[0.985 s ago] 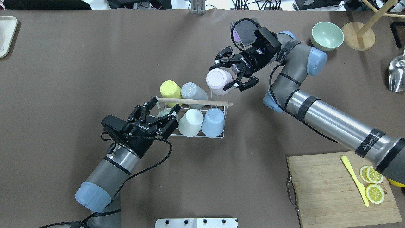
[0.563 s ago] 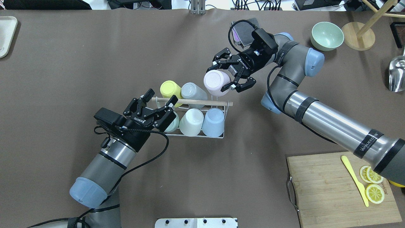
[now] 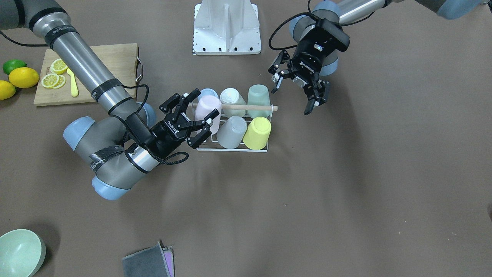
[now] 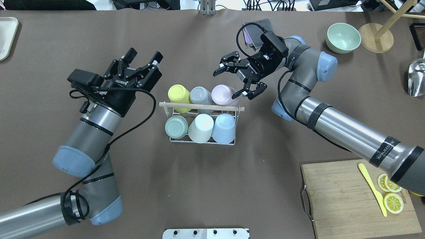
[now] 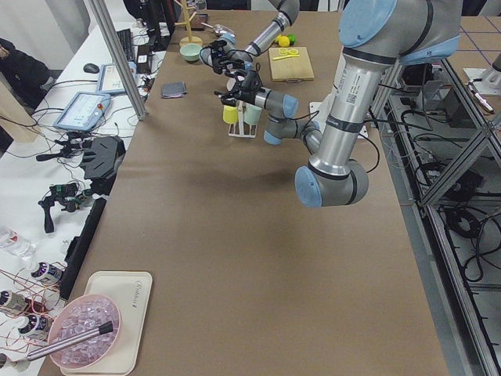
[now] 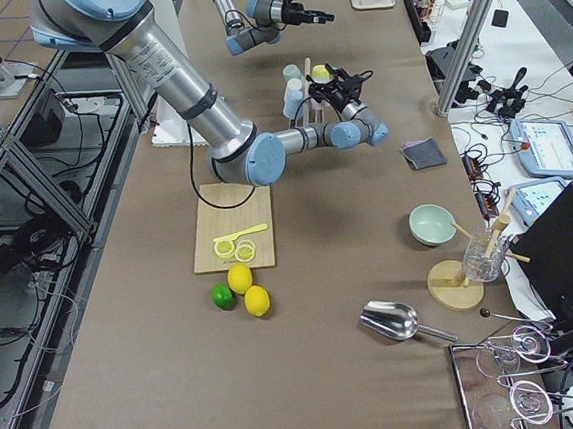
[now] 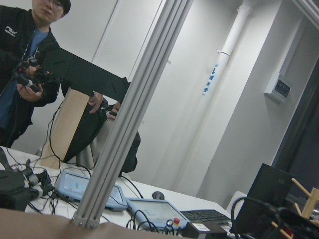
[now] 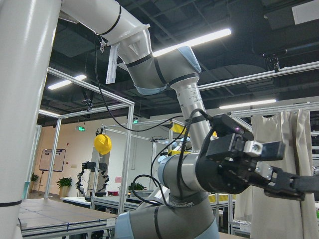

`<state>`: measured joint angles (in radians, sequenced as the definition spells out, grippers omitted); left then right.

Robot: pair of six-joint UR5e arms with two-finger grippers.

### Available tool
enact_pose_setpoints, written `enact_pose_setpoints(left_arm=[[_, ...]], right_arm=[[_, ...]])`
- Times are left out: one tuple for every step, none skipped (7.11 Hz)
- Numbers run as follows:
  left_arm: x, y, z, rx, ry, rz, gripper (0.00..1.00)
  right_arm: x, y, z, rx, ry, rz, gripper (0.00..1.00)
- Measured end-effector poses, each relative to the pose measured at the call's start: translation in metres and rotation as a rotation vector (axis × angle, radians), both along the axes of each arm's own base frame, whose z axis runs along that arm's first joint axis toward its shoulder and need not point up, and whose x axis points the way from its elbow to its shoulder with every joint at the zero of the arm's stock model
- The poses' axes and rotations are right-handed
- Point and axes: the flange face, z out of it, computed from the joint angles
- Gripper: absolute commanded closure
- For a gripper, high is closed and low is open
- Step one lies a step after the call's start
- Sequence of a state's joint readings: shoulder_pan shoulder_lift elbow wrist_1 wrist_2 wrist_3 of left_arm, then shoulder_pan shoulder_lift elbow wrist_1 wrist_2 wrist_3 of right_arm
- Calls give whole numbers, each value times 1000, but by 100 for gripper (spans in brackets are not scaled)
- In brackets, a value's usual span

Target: Place cup on cup holder

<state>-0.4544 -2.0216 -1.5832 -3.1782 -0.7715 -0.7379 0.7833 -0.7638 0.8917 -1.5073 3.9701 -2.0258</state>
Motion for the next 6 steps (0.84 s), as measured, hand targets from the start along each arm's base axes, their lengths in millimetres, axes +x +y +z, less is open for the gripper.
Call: enact_pose_setpoints(left_arm=[[-21,-28,5,4,-28,-34,2],[-41,-56,16,-8,-68,-77,2],[-59,-84,34,-43,-121,-120,2],[-74,-111,62,-106,-178,-159,2],[-89,-138,99,-202,-261,-196,2],[-106,-156,140,-312,-371,-216,2]], right_arm=[[4,-3,-1,0,-2,6,0],[16,-12,-1,-5,1,23,0],[35,-26,1,-36,9,43,0],[49,-34,7,-80,11,50,1],[62,-36,13,-117,21,33,1],[77,-35,23,-163,59,-20,1]])
